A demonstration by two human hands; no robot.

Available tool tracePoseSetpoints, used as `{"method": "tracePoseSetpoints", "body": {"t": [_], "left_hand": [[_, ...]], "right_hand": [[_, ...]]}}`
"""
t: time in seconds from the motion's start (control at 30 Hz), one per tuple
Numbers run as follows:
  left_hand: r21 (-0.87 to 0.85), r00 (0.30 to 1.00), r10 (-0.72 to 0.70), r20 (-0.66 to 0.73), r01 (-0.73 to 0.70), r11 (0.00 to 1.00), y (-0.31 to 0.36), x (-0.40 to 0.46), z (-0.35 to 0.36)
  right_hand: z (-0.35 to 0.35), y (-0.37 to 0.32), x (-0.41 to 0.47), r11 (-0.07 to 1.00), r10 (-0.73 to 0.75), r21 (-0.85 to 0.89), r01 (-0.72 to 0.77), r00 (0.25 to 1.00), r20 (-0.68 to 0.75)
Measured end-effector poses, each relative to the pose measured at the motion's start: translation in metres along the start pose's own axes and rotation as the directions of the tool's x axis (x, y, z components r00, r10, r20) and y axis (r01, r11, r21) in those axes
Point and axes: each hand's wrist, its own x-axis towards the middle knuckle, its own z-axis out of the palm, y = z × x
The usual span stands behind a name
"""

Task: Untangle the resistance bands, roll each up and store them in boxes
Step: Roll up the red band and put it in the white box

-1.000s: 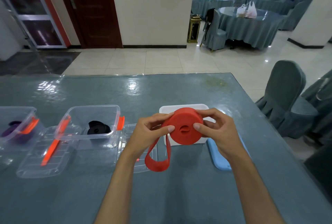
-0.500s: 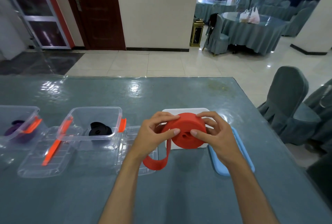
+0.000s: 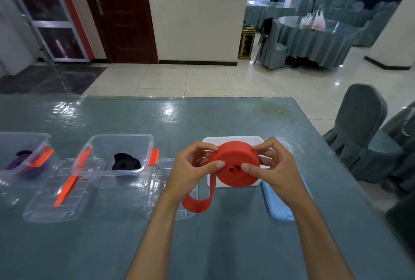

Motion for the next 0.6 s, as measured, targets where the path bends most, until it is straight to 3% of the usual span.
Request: {"method": "tracePoseSetpoints", "body": {"t": [0.2, 0.37, 0.6], "left_hand": [[-0.036, 0.997, -0.040, 0.067, 0.043, 0.998, -0.008, -0.001, -0.013], [-0.101, 0.997, -0.036, -0.065, 0.030, 0.994, -0.014, 0.002, -0.003], [-0.071, 0.994, -0.007, -0.110, -0.001, 0.997, -0.020, -0.002, 0.006]], "right_hand": [[0.008, 0.010, -0.002, 0.985, 0.041, 0.173, -0.023, 0.994, -0.103], [0.025, 0.018, -0.003, 0.945, 0.123, 0.320, -0.068, 0.980, -0.155], [0.034, 0.029, -0.003, 0.917, 0.209, 0.373, -0.139, 0.965, -0.156]]}}
